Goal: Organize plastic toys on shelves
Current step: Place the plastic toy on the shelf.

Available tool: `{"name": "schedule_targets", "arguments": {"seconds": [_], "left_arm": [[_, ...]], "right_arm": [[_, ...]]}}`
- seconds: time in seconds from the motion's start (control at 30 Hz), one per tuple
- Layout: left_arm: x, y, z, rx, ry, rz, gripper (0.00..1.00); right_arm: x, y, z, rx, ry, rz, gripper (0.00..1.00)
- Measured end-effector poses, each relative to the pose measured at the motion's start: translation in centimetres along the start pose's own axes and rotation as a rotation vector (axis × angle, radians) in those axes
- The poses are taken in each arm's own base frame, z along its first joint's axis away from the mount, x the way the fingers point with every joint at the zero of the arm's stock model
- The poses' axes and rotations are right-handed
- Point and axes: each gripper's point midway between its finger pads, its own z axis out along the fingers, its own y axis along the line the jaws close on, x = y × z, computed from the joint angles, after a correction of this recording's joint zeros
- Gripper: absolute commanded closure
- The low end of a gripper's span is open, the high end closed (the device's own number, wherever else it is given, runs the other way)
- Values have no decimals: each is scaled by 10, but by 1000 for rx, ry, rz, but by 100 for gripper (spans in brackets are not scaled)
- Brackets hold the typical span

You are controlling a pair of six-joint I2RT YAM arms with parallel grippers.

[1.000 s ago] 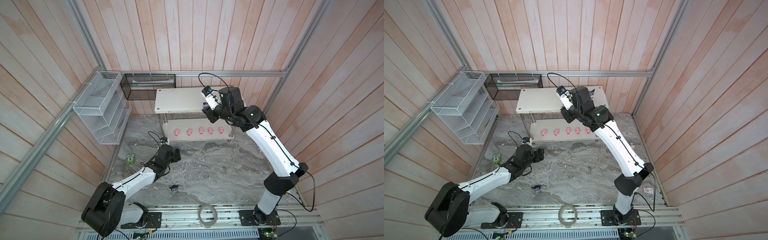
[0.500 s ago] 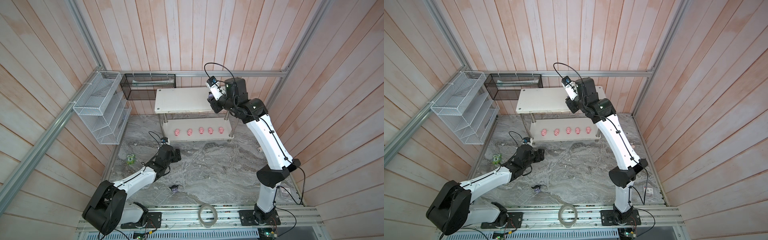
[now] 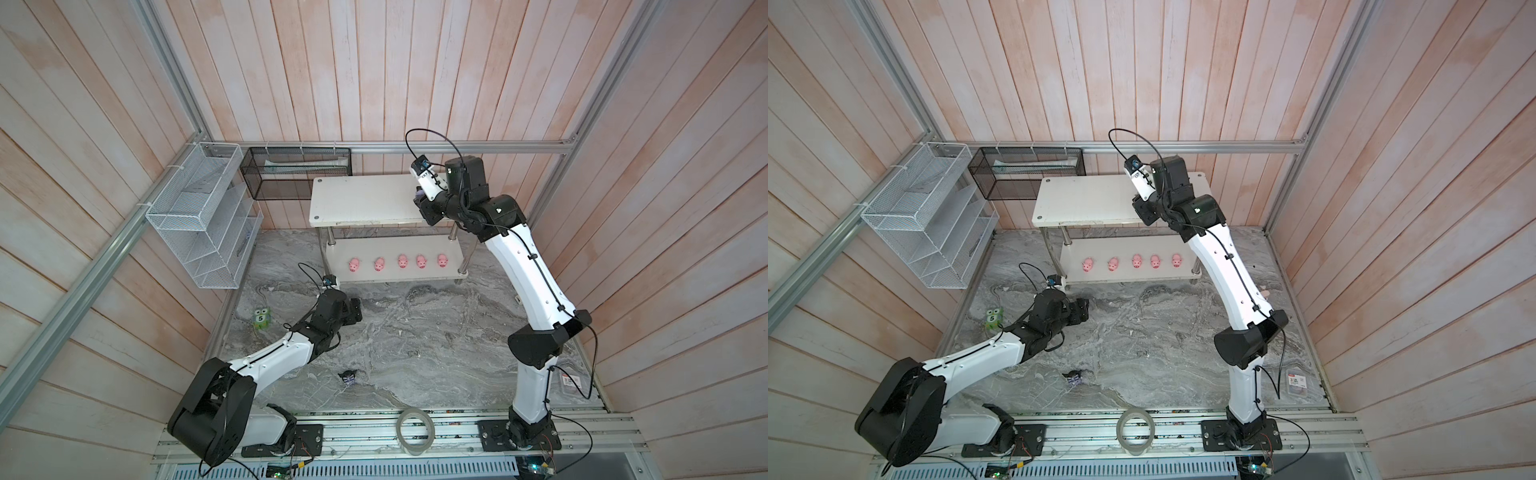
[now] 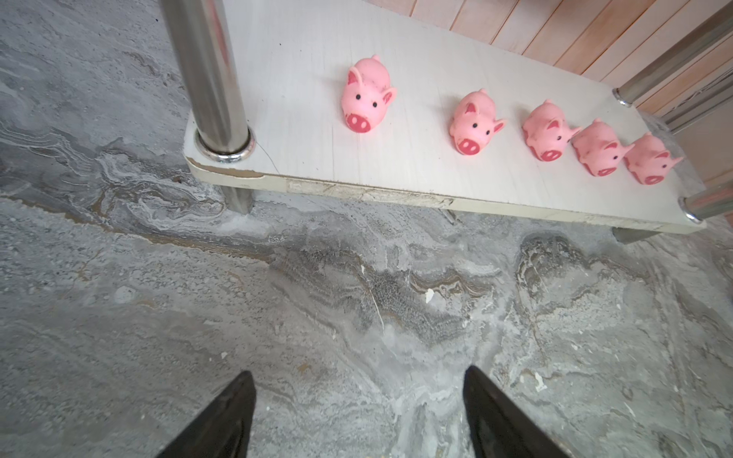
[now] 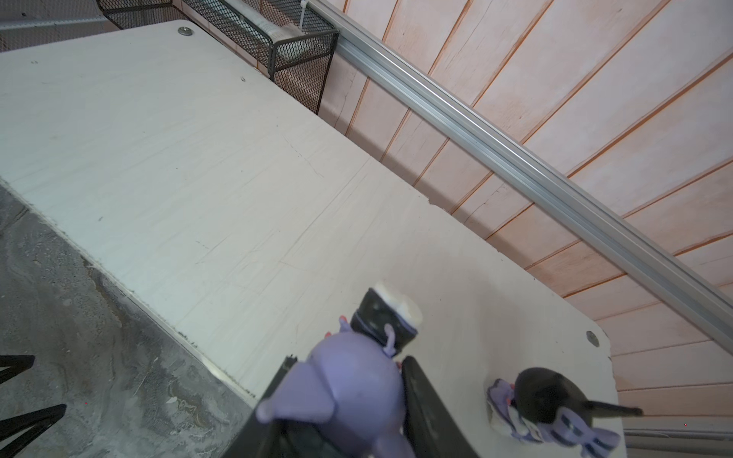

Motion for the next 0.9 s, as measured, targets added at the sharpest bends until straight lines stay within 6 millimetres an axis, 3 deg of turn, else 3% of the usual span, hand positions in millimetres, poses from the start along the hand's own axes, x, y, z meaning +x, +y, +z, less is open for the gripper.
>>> {"name": "schedule_targets", "arguments": {"seconds": [0.9], "left_arm": [[12,5,10,-2,46,4,17]], "right_arm": [[13,5,30,-35,28,5,66]]}}
